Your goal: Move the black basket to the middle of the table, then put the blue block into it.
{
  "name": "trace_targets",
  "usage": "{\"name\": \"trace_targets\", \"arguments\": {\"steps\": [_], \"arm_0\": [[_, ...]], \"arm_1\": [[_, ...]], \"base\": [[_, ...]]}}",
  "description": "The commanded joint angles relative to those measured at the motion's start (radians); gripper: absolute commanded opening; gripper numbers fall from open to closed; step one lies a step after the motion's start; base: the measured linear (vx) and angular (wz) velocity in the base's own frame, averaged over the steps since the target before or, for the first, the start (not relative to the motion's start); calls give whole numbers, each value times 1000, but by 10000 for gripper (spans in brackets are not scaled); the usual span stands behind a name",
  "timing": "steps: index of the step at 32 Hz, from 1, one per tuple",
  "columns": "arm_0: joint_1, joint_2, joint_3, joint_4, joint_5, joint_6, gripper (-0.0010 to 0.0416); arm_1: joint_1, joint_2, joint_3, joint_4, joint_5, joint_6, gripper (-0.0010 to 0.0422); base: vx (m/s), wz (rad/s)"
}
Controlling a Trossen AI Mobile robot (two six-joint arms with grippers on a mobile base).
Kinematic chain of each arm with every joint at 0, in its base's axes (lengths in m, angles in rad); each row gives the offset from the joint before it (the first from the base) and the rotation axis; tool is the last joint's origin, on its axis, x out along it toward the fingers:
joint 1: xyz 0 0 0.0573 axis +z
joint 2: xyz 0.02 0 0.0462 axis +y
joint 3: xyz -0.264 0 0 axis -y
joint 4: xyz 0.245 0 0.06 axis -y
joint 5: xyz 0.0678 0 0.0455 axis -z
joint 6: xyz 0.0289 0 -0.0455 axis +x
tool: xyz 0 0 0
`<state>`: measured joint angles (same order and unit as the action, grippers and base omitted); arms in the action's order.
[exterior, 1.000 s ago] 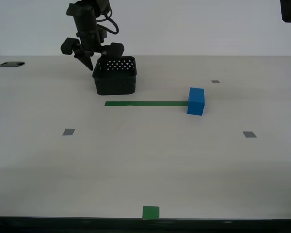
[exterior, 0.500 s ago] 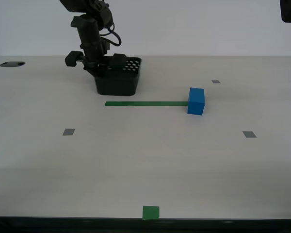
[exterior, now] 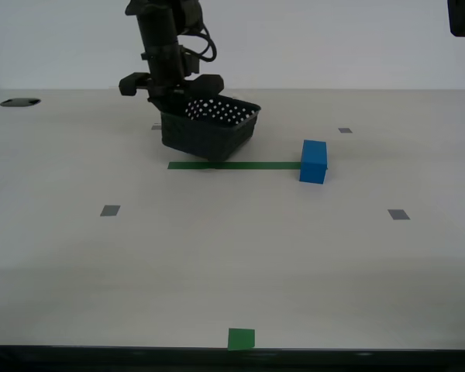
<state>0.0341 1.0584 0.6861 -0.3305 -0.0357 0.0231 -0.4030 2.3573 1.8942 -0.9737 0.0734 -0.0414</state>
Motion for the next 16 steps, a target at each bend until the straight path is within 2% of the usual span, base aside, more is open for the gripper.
{"name": "trace_targets", "arguments": {"steps": [1,4,8,9,11,15,16], "arm_0": [[0,0,1,-16,-1,2,0],[0,0,1,-27,-1,2,0],[0,0,1,-27,-1,3,0],[0,0,1,-27,-1,3,1],[0,0,1,-28,-1,3,0],[0,0,1,-31,-1,3,0],[0,0,1,-30,-1,4,0]], "arm_1": [[-35,-53,2,-14,5,8,-2],[-71,-106,-20,-27,5,6,-2],[-121,-184,-150,5,-10,-8,-2],[-144,-238,-252,89,-10,-32,-2],[-163,-291,-361,172,-10,-76,-2],[-175,-374,-520,291,-12,-109,-2],[-175,-401,-584,345,-13,-147,-2]], "base": [[0,0],[0,0],[0,0],[0,0],[0,0],[0,0],[0,0]]}}
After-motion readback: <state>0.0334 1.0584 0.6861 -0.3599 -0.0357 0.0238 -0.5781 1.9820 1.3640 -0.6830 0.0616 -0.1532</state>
